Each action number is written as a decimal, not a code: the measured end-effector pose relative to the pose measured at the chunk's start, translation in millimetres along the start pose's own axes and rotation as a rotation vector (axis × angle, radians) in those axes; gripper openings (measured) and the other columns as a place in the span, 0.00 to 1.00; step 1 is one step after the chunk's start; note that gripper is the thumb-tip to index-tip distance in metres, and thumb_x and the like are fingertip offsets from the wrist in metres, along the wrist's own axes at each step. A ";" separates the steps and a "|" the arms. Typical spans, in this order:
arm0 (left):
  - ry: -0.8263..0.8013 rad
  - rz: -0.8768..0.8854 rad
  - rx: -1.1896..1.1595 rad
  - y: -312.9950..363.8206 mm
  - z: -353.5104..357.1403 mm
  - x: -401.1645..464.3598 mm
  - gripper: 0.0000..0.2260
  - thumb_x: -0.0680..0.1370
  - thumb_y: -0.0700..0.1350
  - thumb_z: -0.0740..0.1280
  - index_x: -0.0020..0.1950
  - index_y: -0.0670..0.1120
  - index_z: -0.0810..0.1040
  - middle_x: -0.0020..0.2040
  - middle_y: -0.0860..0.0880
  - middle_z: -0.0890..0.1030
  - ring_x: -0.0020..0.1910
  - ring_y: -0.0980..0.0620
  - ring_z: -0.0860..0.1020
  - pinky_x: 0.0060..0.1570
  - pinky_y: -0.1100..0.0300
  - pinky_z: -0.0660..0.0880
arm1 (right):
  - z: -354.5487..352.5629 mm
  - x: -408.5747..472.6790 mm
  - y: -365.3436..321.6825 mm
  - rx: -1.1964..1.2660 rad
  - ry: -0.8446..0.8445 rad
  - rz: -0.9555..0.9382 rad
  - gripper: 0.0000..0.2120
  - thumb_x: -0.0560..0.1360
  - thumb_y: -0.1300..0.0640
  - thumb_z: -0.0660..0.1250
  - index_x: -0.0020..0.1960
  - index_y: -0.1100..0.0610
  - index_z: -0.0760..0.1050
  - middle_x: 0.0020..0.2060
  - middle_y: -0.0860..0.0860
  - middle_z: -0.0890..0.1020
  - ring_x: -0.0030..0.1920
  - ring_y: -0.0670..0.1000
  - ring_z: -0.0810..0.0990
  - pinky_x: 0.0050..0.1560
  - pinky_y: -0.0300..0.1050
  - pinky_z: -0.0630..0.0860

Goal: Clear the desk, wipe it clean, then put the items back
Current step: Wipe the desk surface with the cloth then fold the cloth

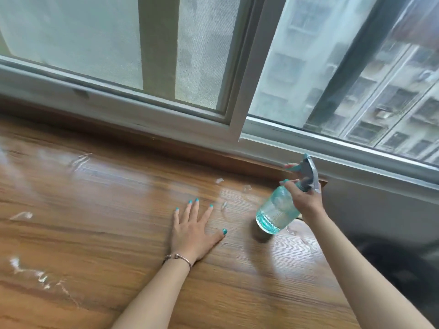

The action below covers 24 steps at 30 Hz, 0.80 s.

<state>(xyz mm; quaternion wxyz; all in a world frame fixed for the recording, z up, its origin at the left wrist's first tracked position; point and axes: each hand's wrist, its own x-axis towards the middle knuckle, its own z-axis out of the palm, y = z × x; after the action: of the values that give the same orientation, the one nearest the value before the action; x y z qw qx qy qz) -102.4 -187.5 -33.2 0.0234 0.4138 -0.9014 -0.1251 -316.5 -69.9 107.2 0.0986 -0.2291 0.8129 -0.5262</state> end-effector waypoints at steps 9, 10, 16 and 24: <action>-0.151 0.171 0.064 -22.5 -23.0 6.0 0.50 0.58 0.81 0.33 0.78 0.63 0.43 0.80 0.51 0.42 0.78 0.54 0.39 0.75 0.50 0.39 | -22.6 -92.5 -31.0 0.082 -0.229 -0.119 0.17 0.70 0.68 0.72 0.52 0.50 0.80 0.47 0.47 0.83 0.41 0.46 0.80 0.41 0.36 0.76; -0.164 0.175 0.068 -29.9 -27.5 6.6 0.51 0.56 0.82 0.32 0.78 0.63 0.43 0.80 0.52 0.42 0.78 0.54 0.40 0.76 0.50 0.39 | -23.2 -95.9 -25.8 0.066 -0.256 -0.106 0.17 0.69 0.68 0.72 0.52 0.50 0.80 0.49 0.47 0.83 0.43 0.48 0.80 0.42 0.37 0.76; -0.047 0.008 0.079 -30.9 -21.2 -0.2 0.35 0.72 0.75 0.47 0.77 0.65 0.46 0.80 0.48 0.43 0.78 0.52 0.41 0.75 0.48 0.40 | -18.9 -122.2 -14.9 -0.075 -0.433 -0.031 0.14 0.70 0.66 0.70 0.49 0.48 0.78 0.49 0.47 0.82 0.41 0.45 0.77 0.43 0.38 0.74; -0.023 -0.001 0.073 -30.4 -19.1 -1.2 0.35 0.73 0.75 0.47 0.77 0.65 0.46 0.80 0.50 0.45 0.78 0.52 0.42 0.75 0.48 0.41 | -13.7 -125.6 -6.6 -0.270 -0.421 0.070 0.09 0.62 0.59 0.68 0.37 0.46 0.76 0.32 0.45 0.79 0.39 0.50 0.79 0.45 0.50 0.78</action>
<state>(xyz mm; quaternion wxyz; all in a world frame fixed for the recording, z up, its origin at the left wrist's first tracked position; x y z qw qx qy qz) -76.4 -209.6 -22.0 -0.0019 0.4133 -0.9054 -0.0969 -210.2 -1.2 108.8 0.2525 -0.3163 0.8449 -0.3497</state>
